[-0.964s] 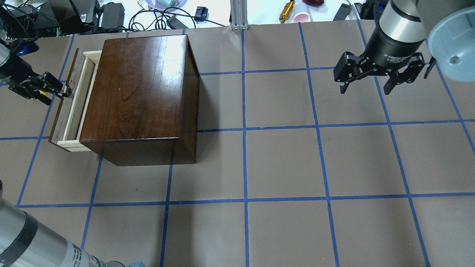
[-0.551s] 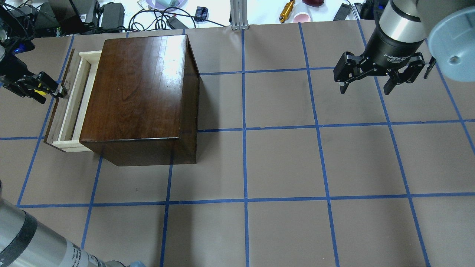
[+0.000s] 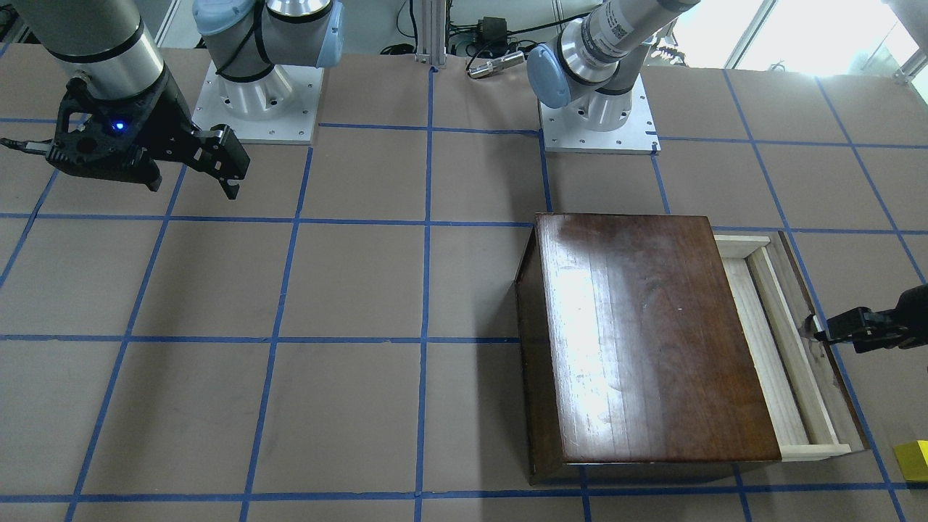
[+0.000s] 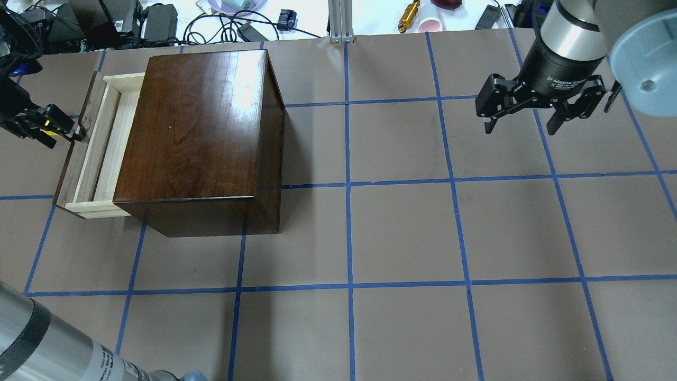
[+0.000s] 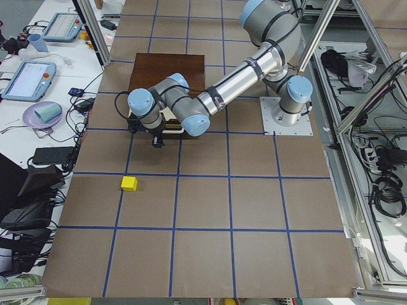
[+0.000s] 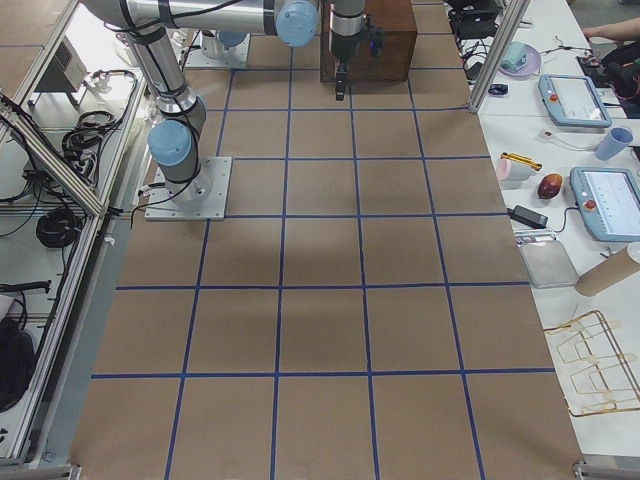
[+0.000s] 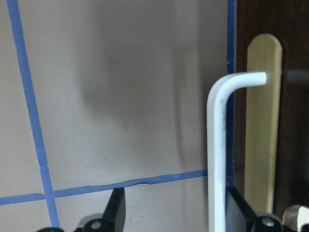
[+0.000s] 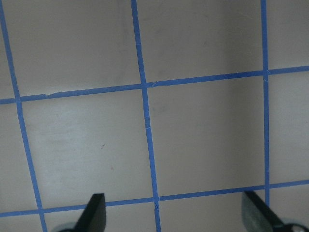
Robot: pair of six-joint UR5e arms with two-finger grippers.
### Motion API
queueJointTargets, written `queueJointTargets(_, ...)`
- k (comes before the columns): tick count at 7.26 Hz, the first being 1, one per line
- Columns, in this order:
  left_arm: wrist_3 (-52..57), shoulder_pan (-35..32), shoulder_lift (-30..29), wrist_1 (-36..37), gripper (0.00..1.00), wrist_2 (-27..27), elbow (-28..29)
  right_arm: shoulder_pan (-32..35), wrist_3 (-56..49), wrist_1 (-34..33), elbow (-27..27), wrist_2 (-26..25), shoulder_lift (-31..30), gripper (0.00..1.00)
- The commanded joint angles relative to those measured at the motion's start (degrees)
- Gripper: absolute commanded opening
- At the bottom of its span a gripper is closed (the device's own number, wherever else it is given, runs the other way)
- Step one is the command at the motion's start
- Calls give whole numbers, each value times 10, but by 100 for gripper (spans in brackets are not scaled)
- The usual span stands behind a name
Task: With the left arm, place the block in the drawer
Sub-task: 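Pull the drawer open away from the cabinet with the left gripper, then release the handle and move the left gripper to the yellow cube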
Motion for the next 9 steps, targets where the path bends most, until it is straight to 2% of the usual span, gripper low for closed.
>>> queueJointTargets(1,10,3,-2,4,75,8,5,0,0,0,0,0,0,100)
queueJointTargets(5,8,3,1,4,76,11,11,0,0,0,0,0,0,100)
queueJointTargets(7,7,3,-28,10,77,30,69,0,0,0,0,0,0,100)
queueJointTargets(9,9,3,-89,8,82,45,151,0,0,0,0,0,0,100)
